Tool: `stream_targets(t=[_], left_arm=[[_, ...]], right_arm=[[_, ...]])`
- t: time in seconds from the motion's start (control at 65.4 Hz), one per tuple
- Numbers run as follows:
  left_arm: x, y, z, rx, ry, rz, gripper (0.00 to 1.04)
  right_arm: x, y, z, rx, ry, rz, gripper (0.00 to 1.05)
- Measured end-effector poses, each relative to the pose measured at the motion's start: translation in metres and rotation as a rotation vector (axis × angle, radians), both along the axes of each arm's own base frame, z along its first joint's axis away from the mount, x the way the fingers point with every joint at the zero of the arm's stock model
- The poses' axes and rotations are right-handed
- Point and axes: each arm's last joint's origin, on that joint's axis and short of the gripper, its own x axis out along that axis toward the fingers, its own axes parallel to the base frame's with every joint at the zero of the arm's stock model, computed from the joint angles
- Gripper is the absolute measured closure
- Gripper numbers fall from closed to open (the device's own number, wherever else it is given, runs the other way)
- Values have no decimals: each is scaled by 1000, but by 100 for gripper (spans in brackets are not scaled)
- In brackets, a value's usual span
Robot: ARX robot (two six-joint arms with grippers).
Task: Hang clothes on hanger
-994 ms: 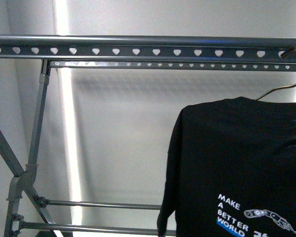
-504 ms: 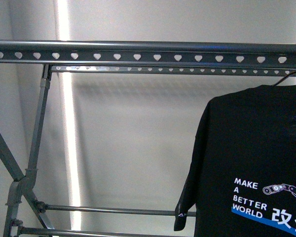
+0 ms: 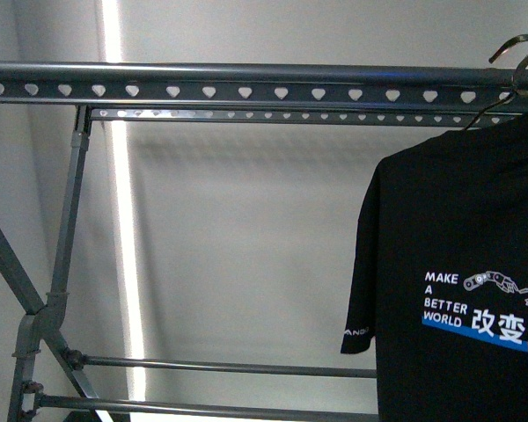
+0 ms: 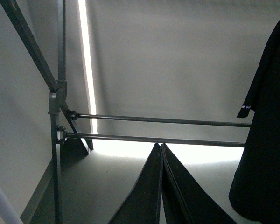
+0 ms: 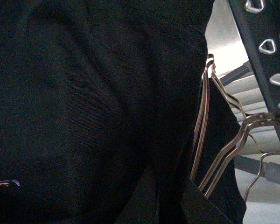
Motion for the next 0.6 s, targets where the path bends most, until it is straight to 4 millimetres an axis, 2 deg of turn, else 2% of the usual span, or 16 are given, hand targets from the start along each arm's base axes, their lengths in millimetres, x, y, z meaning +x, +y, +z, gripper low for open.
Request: stream_targets(t=[0.153, 0.336, 0.489, 0.596], left_arm=[[-6, 0, -6, 0, -2, 0, 101], [-11, 0, -12, 1, -2, 0, 101], [-13, 0, -16, 3, -16, 2, 101], [-16, 0, -15, 4, -24, 0, 101]], right_arm=[[19, -7, 5, -31, 22, -77, 102], [35, -20, -18, -130, 88, -163, 102], [38, -20, -39, -181, 102, -156, 102], [37, -14, -52, -181, 99, -109, 84]])
